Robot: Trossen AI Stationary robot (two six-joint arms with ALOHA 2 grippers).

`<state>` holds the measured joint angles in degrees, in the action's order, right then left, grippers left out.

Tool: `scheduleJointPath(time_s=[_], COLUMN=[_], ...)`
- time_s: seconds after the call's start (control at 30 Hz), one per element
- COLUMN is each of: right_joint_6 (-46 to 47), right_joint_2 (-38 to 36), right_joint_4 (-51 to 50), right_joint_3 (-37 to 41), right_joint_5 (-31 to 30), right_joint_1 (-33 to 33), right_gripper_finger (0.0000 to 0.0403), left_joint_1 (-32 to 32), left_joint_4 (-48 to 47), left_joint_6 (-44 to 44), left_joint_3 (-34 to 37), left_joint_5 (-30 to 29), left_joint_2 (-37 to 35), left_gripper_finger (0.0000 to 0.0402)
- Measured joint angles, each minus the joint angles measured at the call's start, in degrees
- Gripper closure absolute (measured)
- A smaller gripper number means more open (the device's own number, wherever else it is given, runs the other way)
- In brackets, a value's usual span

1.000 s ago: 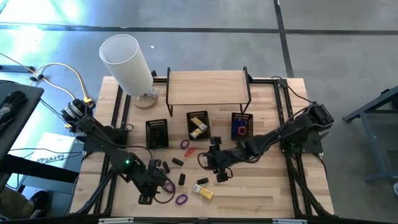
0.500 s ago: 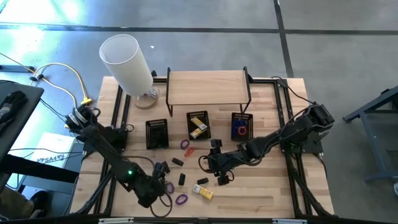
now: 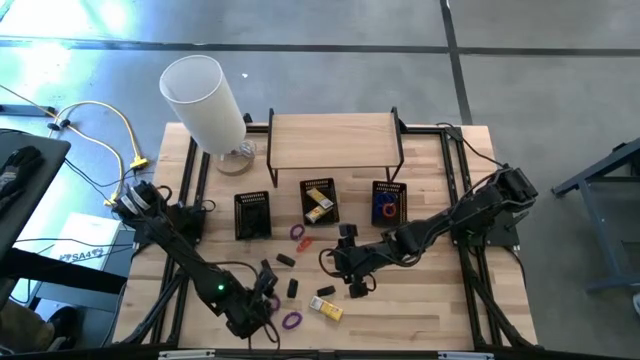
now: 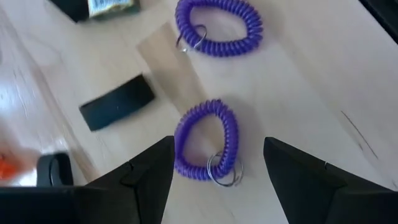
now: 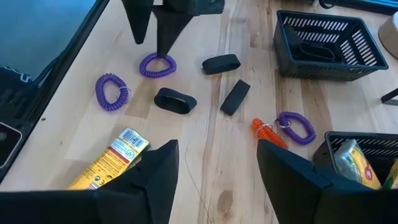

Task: Pick & Place Office Desk Supplies
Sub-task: Put the purple spring keychain into the right black bin

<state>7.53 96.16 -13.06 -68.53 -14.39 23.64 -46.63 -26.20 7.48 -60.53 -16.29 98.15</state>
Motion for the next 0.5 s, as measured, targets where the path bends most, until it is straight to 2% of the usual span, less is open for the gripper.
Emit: scheduleJointPath(time_s=[0.17,0.5], right_joint_6=[0.37,3.43], right_joint_2=[0.0,-0.02], right_joint_4=[0.0,0.11], right_joint_3=[0.0,0.02], right_joint_5=[0.0,2.99], right_joint_1=[0.0,0.0], right_gripper_finger=[0.0197,0.0197], left_joint_1=[0.79,3.76], left_joint_4=[1.4,2.24], left_joint_6=[-2.58,-1.69], left_joint_3=[0.0,0.0], left_joint_5=[0.82,8.76], left_joint_2=[0.27,2.95], left_gripper_finger=[0.0164,0.0166])
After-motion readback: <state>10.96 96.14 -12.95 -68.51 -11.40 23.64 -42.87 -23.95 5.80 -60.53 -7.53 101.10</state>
